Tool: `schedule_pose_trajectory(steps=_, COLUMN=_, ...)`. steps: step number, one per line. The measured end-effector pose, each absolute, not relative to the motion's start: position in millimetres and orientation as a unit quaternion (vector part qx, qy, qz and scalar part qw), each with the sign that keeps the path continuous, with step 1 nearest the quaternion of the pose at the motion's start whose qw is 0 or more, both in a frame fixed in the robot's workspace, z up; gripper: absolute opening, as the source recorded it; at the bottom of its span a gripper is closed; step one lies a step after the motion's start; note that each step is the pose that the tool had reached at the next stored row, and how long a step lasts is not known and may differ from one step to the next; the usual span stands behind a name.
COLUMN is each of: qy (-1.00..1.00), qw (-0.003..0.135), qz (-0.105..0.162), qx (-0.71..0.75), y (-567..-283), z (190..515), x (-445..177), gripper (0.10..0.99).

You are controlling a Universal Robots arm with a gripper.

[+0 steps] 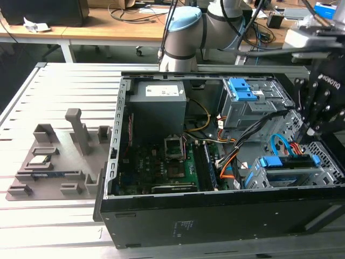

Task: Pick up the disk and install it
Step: 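Insert the second disk wire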

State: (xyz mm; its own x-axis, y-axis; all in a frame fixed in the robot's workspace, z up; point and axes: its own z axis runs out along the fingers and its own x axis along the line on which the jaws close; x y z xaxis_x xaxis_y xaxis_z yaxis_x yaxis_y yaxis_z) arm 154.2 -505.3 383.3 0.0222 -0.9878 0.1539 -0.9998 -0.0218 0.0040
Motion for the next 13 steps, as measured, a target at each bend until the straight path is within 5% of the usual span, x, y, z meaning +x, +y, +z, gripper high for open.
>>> schedule_pose_trajectory(steps=1, qy=-0.697, qw=0.056, qz=0.054, qx=0.713, y=-504.8, z=387.6, x=154.3, gripper=0.106)
schedule_pose_trajectory(steps=13, qy=-0.697, qw=0.056, qz=0.055, qx=0.713, y=-504.3, z=402.8, x=154.3, gripper=0.106)
